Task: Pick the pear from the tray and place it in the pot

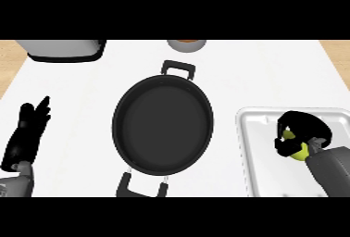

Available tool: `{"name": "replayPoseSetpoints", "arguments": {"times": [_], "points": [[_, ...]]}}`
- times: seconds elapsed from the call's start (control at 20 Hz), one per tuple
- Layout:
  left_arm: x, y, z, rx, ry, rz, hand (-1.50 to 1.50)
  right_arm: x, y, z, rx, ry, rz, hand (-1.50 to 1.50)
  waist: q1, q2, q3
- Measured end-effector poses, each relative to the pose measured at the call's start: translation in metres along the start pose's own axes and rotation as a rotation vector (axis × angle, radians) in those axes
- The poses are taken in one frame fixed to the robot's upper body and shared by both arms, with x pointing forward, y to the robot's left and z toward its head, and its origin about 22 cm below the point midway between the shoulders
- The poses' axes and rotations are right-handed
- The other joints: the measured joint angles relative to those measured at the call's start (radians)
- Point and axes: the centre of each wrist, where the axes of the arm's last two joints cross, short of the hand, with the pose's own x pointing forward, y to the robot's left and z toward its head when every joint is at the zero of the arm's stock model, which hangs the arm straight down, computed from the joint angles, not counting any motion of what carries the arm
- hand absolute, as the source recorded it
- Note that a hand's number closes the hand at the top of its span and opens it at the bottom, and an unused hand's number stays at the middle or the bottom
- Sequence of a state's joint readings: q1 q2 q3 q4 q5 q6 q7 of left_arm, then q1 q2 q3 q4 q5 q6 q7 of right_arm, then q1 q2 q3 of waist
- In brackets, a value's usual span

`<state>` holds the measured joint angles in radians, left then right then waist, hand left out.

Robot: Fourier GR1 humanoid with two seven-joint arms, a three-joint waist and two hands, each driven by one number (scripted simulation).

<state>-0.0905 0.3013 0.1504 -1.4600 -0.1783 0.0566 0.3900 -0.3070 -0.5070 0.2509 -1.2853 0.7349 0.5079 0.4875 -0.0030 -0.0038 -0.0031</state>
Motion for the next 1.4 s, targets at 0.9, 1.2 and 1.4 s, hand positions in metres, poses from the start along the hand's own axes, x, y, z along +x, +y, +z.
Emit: {"name": "replayPoseSetpoints", "arguments": {"times": [0.9,1.2,1.4], "points": [[-0.009,0.009,0.002,0.035,0.022,0.01,0.0,0.005,-0.016,0.177,-0.907,-0.39,-0.307,1.5,-0.041,-0.009,0.002],[-0.005,0.01,-0.001,0.012,0.015,0.009,0.0,0.018,-0.039,0.208,-1.038,-0.469,-0.363,1.5,-0.018,-0.004,0.001],[-0.002,0.006,-0.004,0.007,0.008,0.001,0.0,0.037,-0.058,0.221,-1.045,-0.49,-0.349,1.5,-0.008,-0.002,0.0]]}}
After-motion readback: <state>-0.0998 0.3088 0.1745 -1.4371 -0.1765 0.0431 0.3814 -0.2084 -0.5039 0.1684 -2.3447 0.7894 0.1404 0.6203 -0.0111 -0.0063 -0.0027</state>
